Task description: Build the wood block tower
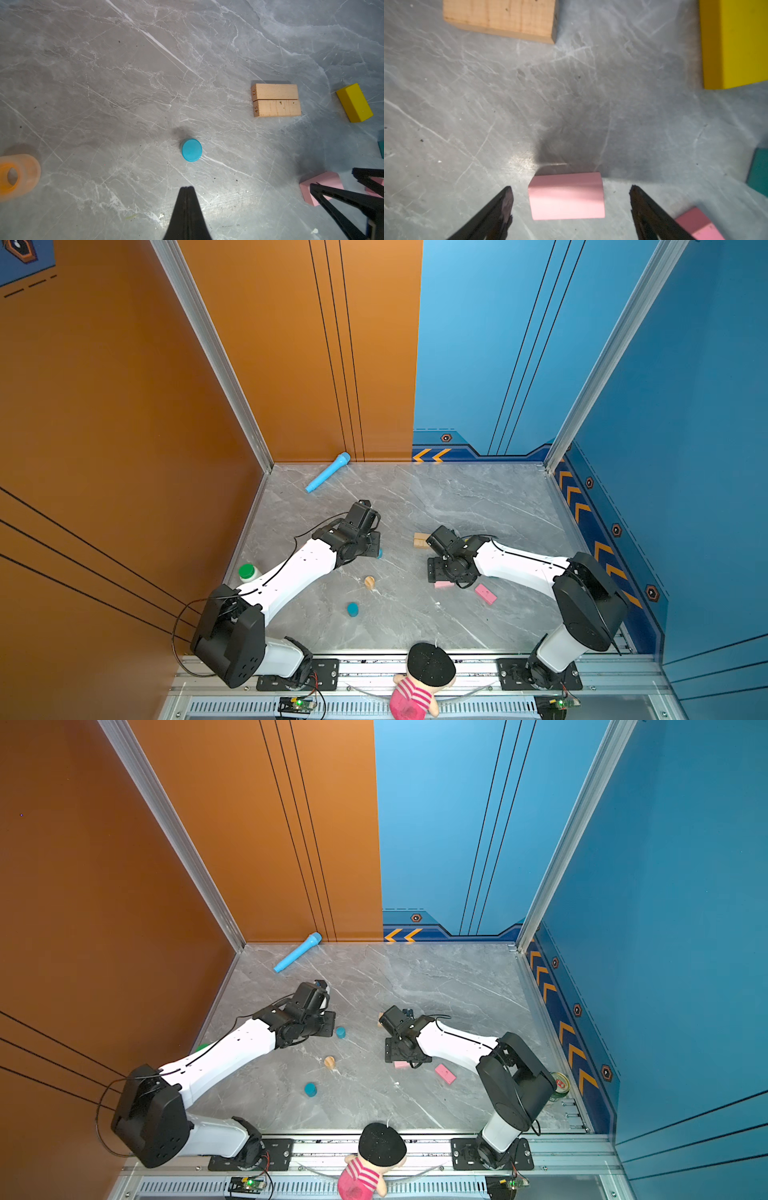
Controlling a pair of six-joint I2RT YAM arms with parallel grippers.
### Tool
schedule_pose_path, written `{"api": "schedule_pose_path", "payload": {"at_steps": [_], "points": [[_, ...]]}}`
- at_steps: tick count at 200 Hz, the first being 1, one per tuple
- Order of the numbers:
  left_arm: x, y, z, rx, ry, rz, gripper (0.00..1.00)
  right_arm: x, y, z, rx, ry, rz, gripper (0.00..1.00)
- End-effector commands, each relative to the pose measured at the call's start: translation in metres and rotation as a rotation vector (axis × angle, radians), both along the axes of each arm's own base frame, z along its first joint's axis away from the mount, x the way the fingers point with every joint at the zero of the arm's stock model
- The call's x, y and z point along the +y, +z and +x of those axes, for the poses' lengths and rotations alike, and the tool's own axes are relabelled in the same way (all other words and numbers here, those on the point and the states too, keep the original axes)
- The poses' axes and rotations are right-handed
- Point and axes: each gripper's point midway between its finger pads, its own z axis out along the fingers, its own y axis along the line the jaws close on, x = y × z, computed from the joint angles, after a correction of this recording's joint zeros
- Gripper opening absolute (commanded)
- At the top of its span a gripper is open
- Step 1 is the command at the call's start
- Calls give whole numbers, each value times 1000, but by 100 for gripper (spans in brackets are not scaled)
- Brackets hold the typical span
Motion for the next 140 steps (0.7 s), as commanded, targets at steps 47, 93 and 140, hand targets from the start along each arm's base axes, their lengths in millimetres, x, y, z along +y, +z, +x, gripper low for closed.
{"api": "schedule_pose_path", "payload": {"at_steps": [47, 93, 140], "points": [[0, 1, 4, 0, 2, -13, 0, -14, 39, -20, 34, 217, -103, 70], [-2, -1, 7, 8, 4, -11, 0, -8, 27, -47, 72, 281, -101, 2], [-3, -4, 8, 16, 3, -8, 0, 2, -8, -57, 126, 303, -111, 0]]}}
